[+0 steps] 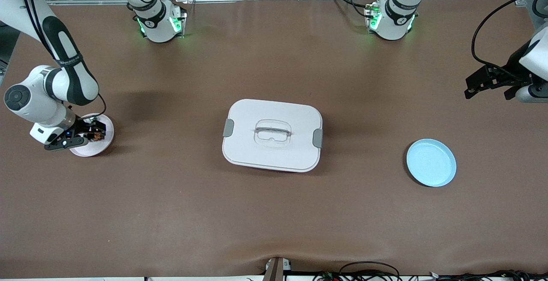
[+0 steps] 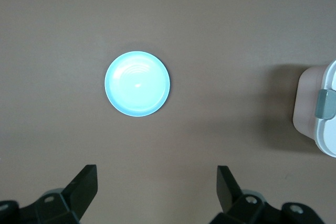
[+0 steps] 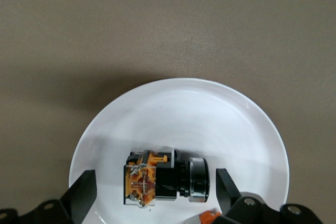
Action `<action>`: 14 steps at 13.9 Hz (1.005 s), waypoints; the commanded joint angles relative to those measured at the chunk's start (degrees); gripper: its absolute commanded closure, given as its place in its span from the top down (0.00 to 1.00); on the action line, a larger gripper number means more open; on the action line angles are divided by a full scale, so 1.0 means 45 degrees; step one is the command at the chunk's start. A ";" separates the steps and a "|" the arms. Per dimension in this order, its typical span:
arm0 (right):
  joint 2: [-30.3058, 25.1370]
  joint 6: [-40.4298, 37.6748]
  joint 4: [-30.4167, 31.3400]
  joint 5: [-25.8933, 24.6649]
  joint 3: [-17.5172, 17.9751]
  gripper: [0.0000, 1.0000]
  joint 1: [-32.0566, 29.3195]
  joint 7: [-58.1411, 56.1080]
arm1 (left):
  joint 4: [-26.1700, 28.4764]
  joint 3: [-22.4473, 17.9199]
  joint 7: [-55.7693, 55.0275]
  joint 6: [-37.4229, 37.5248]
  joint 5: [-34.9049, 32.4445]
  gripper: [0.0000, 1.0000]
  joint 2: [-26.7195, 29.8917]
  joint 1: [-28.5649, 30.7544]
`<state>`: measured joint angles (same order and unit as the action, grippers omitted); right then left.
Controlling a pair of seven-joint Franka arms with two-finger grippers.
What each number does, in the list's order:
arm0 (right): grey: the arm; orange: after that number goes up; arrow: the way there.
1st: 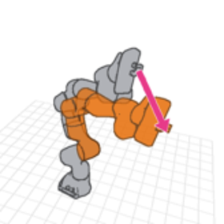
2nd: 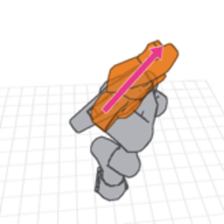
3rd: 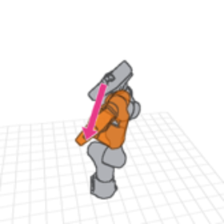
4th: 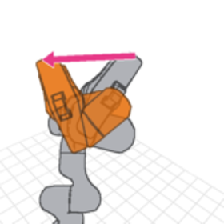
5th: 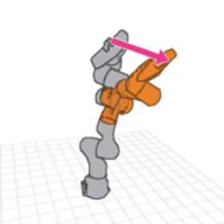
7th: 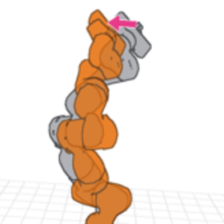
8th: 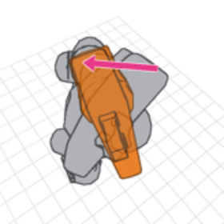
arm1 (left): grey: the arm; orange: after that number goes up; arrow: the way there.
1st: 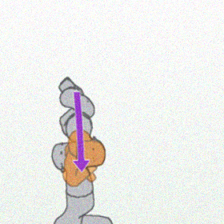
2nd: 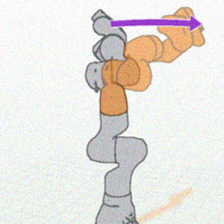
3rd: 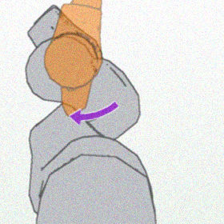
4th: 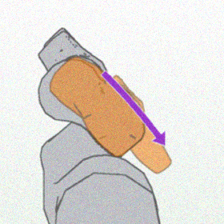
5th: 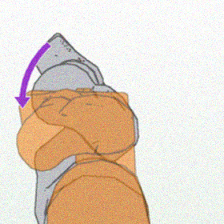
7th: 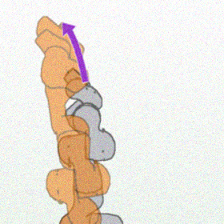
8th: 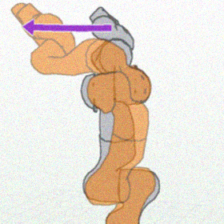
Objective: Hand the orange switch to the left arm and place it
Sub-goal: 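Close the right gripper on the orange switch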
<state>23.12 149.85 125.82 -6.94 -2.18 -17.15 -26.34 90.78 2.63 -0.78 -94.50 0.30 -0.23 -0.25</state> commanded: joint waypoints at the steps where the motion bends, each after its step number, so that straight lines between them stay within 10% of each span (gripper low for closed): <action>1: 0.0115 0.0175 0.0009 -0.0313 0.0153 1.00 -0.0368 -0.0143 | -0.0310 -0.0018 0.0330 0.0219 0.0187 1.00 -0.0105 -0.0003; 14: 0.0506 0.0527 -0.0108 -0.0313 0.0153 1.00 -0.0524 -0.0163 | -0.0387 -0.0018 0.0311 0.0219 0.0226 1.00 -0.0105 -0.0003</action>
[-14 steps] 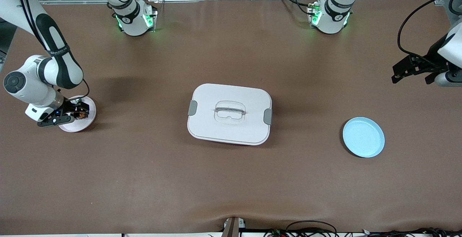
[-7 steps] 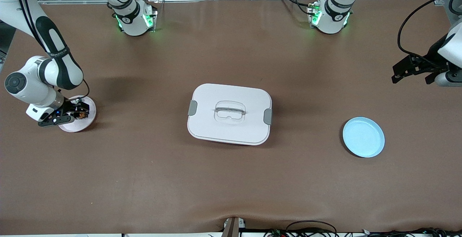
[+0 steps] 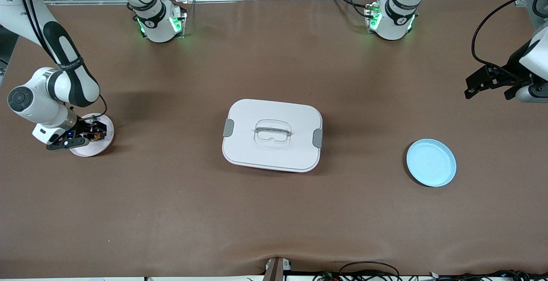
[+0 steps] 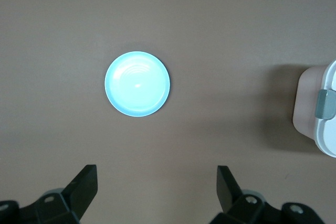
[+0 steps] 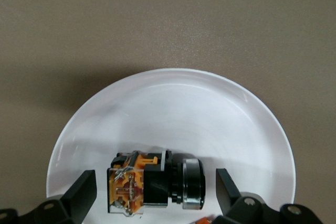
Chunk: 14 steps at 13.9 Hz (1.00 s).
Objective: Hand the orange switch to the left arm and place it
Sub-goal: 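Close the right gripper on the orange switch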
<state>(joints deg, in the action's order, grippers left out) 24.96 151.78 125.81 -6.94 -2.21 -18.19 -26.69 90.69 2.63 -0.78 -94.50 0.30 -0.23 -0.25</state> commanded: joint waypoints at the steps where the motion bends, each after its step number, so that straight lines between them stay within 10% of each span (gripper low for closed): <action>1: 0.0116 0.0100 -0.0125 -0.0313 0.0160 1.00 -0.0332 -0.0066 | -0.0368 -0.0018 0.0311 0.0219 0.0226 1.00 -0.0105 -0.0003; 8: 0.0253 -0.0037 -0.0281 -0.0313 0.0140 1.00 -0.0293 -0.0085 | -0.0368 -0.0018 0.0311 0.0219 0.0226 1.00 -0.0105 -0.0003; 10: 0.0234 -0.0095 -0.0281 -0.0313 0.0140 0.73 -0.0332 -0.0589 | -0.0368 -0.0018 0.0330 0.0219 0.0226 1.00 -0.0105 -0.0003; 13: 0.0214 -0.0115 -0.0418 -0.0313 0.0160 0.02 -0.0528 -0.0633 | -0.0368 -0.0018 0.0311 0.0219 0.0226 1.00 -0.0105 -0.0003; 14: 0.0175 -0.0192 -0.0437 -0.0293 0.0160 0.00 -0.0547 -0.0632 | -0.0368 -0.0018 0.0311 0.0219 0.0226 1.00 -0.0105 -0.0003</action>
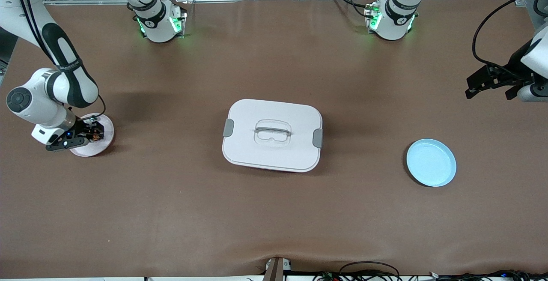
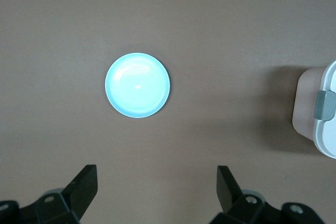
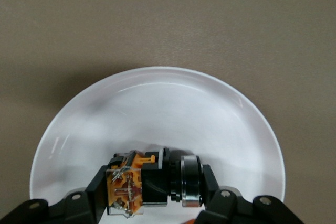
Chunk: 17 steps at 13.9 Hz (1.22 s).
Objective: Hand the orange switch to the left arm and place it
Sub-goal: 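Close the right gripper on the orange switch, then carry the switch over the box with the right gripper while the left gripper approaches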
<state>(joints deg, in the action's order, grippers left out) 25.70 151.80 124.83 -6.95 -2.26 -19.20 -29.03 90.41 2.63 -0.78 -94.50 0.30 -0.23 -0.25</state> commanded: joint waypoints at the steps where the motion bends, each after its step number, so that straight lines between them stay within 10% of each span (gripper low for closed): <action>1: 0.0011 -0.0411 -0.0356 -0.0272 0.0169 0.00 -0.0323 -0.0054 | -0.0305 -0.0018 0.0311 0.0219 0.0226 1.00 -0.0105 -0.0003; 17: -0.1453 -1.0156 -0.4360 0.4120 0.0384 0.00 0.1882 0.5722 | -0.1495 0.1309 0.0076 0.0493 0.2898 1.00 0.0032 -0.0081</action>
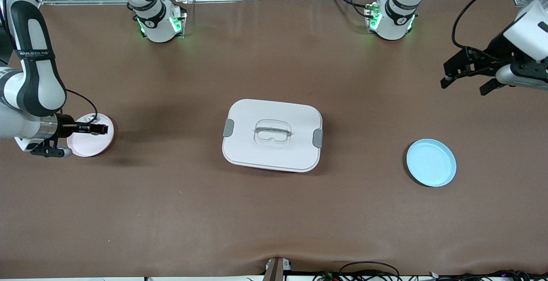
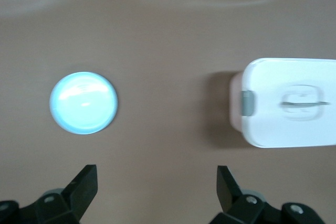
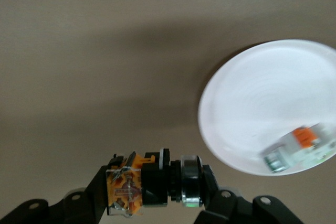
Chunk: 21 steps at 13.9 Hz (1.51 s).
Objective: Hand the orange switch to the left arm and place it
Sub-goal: 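Carry the switch over the box with the right gripper while the left gripper approaches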
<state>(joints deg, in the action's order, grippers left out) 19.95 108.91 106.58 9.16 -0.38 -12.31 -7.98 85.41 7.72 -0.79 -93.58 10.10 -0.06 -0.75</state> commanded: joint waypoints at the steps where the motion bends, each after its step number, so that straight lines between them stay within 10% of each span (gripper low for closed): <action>1: -0.0253 -0.0898 -0.0460 0.0911 -0.0052 0.00 0.0584 0.1610 | -0.0387 0.0236 0.0096 0.0287 0.1188 1.00 -0.0025 0.0030; 10: -0.0156 -0.1174 -0.2469 0.3724 -0.0052 0.00 0.4059 0.9555 | -0.0329 0.0372 0.0038 -0.1507 0.6189 1.00 -0.1683 -0.0261; 21: 0.0352 -0.0396 -0.5421 0.6127 -0.0052 0.00 0.6932 1.7782 | -0.0309 0.0491 -0.2228 -0.7092 0.7694 1.00 -0.3715 -0.4031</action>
<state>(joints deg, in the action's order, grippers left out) 20.30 106.23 85.10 34.21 0.07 17.26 67.06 84.88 10.11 -10.48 -123.24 42.42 -15.73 -17.81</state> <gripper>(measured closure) 0.282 0.000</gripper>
